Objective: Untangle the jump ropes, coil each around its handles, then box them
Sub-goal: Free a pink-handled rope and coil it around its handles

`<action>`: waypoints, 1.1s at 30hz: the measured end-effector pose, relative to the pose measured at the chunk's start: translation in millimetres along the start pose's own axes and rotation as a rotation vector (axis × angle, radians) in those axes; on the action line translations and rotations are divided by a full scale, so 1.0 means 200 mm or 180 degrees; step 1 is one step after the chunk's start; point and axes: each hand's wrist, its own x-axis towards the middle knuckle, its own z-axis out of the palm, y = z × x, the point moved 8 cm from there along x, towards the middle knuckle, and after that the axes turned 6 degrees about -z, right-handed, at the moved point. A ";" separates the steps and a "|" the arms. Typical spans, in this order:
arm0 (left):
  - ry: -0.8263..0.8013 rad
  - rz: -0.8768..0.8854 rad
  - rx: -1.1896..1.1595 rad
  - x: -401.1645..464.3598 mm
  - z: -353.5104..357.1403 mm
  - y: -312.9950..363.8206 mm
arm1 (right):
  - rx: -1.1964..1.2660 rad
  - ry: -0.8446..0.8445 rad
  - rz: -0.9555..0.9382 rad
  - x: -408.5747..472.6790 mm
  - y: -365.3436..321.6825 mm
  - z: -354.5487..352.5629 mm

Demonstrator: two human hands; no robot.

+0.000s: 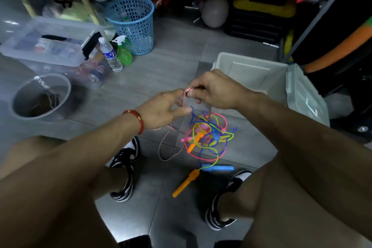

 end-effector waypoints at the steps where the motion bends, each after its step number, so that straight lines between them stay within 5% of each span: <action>1: 0.0072 0.0003 -0.0079 0.01 -0.01 0.00 | 0.0017 -0.0018 -0.0014 0.00 0.00 0.00; 5: 0.0546 0.0062 -0.0169 0.01 -0.16 -0.02 | 0.0181 -0.0221 0.0196 -0.03 0.12 0.04; 10: 0.1457 0.0159 -0.0993 -0.03 -0.39 -0.02 | -0.0103 -0.1211 0.0661 -0.14 0.47 0.23; 14: 0.2050 -0.0221 -0.0990 -0.07 -0.49 -0.10 | 0.0057 -0.0487 0.0623 -0.10 0.49 0.10; 18: 0.1715 -0.1007 -0.0549 -0.03 -0.52 -0.26 | 0.0193 0.0413 0.0641 -0.07 0.44 -0.09; 21: 0.1314 -0.1268 0.0249 -0.02 -0.44 -0.32 | -0.0013 0.0313 0.0821 -0.09 0.45 -0.12; 25: 0.1376 -0.1304 0.0964 -0.02 -0.40 -0.36 | 0.1264 0.0575 0.0909 -0.11 0.37 -0.13; 28: 0.1500 -0.1293 0.1289 -0.05 -0.42 -0.35 | 0.1333 0.0389 0.0828 -0.11 0.29 -0.08; 30: 0.1500 -0.1092 0.0760 -0.05 -0.42 -0.29 | 0.1522 -0.0184 0.0836 -0.13 0.23 0.02; 33: 0.0976 -0.1273 -0.1509 -0.08 -0.32 -0.27 | 0.1909 -0.1345 0.0740 -0.19 0.07 0.23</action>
